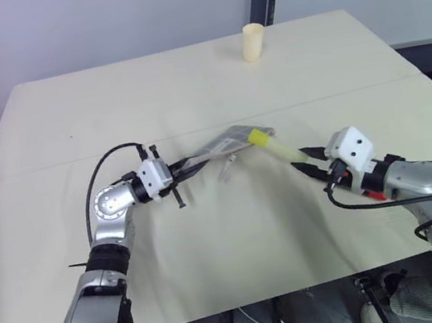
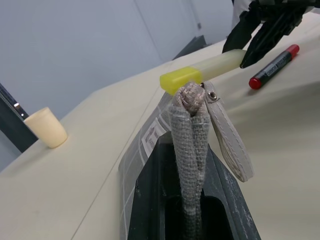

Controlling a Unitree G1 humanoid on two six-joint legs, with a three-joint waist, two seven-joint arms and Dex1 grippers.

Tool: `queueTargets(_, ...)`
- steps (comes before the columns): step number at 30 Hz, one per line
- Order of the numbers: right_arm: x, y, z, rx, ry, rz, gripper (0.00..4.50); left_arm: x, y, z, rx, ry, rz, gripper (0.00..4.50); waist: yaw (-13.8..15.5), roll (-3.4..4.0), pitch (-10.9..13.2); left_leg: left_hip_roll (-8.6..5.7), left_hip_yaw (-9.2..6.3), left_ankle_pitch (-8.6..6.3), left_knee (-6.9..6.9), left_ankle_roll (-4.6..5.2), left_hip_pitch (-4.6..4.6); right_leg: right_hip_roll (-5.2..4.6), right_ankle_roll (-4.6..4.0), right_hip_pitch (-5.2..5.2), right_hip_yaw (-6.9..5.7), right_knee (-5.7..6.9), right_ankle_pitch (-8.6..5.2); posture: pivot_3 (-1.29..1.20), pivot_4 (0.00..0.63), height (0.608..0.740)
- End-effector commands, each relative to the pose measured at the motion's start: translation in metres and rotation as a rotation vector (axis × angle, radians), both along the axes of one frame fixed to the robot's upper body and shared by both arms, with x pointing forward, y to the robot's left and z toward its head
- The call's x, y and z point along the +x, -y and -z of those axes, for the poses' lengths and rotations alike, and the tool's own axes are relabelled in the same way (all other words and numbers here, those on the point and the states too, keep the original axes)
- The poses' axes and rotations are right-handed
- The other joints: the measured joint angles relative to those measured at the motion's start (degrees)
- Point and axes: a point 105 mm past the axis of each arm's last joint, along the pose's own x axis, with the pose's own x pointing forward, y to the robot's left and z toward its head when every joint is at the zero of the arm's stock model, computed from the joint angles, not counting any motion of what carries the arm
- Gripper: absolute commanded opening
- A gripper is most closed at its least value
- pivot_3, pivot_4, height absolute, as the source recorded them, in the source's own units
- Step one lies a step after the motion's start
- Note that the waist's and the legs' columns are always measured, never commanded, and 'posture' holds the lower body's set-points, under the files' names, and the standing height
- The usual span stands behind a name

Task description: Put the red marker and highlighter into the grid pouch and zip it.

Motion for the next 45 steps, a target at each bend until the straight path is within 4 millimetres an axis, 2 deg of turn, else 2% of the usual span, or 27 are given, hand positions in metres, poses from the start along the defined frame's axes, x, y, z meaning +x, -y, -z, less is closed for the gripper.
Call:
queueTargets(1, -0.003, 0.006, -0.018, 0.039, 0.048, 0.004, 0.84, 0.000, -0.002, -0.014, -0.022, 0.052, -0.008, 0.00, 0.0, 0.00, 0.0, 0.00, 0.00, 0.00, 0.00, 0.00, 0.00, 0.00, 0.00, 0.00, 0.00, 0.01, 0.00, 0.00, 0.150, 0.738)
queueTargets(9, -0.010, 0.008, -0.008, 0.017, 0.005, 0.000, 0.84, 0.003, -0.003, -0.014, -0.025, 0.053, -0.021, 0.00, -0.1, 0.00, 0.0, 0.01, -0.01, 0.00, 0.02, 0.00, 0.00, 0.00, 0.00, 0.01, 0.00, 0.01, 0.00, 0.00, 0.150, 0.738)
queueTargets(24, 0.004, 0.001, 0.001, -0.052, -0.011, -0.027, 0.84, -0.006, 0.002, -0.011, 0.061, 0.106, 0.048, 0.00, 0.0, 0.00, 0.0, 0.01, -0.01, 0.00, 0.18, 0.00, -0.02, 0.00, -0.02, 0.01, -0.01, 0.02, 0.00, 0.00, 0.150, 0.738)
queueTargets(35, 0.001, 0.000, -0.011, -0.019, -0.012, -0.048, 0.84, -0.008, -0.001, 0.005, 0.133, 0.112, 0.044, 0.00, 0.0, 0.00, 0.0, 0.01, -0.01, -0.01, 0.18, 0.01, -0.04, 0.00, -0.02, 0.00, -0.01, 0.02, 0.00, 0.00, 0.150, 0.738)
queueTargets(45, -0.002, 0.015, -0.011, -0.027, -0.025, -0.011, 0.84, -0.005, -0.002, 0.005, 0.108, 0.106, 0.023, 0.00, 0.0, 0.00, 0.0, 0.01, -0.01, -0.01, 0.21, 0.01, -0.07, 0.00, -0.02, 0.03, -0.01, 0.03, 0.00, 0.00, 0.150, 0.738)
